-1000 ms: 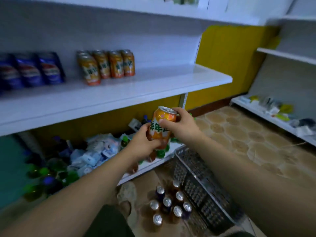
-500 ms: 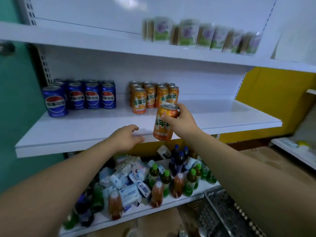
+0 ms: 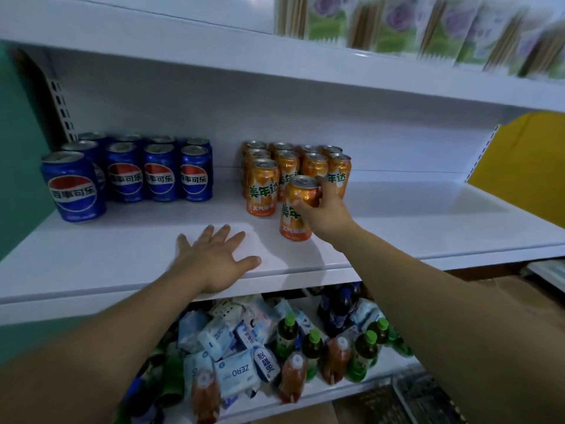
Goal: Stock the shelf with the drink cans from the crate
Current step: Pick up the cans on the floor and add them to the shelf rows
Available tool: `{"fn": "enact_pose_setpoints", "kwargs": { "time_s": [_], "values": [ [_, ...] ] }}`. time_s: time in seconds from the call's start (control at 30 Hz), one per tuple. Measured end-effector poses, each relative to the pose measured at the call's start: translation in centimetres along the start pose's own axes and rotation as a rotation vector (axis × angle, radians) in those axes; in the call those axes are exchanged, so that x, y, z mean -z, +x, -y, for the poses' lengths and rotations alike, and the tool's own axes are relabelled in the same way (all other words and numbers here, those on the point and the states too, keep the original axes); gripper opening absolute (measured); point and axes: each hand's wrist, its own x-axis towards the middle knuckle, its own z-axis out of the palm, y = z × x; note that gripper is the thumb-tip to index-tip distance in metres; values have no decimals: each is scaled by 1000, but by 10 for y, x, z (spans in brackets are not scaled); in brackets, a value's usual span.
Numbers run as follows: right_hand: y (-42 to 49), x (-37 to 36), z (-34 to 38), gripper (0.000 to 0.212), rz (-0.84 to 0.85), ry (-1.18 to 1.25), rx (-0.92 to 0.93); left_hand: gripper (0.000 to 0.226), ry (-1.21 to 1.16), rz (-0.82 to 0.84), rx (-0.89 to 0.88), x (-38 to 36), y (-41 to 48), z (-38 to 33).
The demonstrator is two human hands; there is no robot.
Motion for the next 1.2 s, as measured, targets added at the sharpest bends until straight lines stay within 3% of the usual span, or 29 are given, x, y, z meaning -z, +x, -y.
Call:
{"fn": "enact_pose_setpoints", "kwargs": {
  "time_s": [0.13, 0.4, 0.7, 0.93, 1.03, 1.2],
  "values": [
    [15, -12, -11, 99, -9, -149, 49, 80, -1, -12, -5, -3, 1, 0],
    [47, -20, -27, 76, -107, -107, 71, 80, -10, -31, -11, -6, 4, 0],
    [57, -34, -39, 67, -153, -125, 69, 80, -26, -37, -16, -9, 5, 1],
    [51, -27, -33, 55, 4, -220, -47, 81, -33, -35, -10, -9, 7, 2],
    [29, -7, -25, 59, 48, -276, -80, 80, -72, -22, -7, -7, 6, 3],
    [-19, 51, -1, 62, 97, -511, -89, 76, -278, -9, -32, 10, -5, -2]
  ]
}}
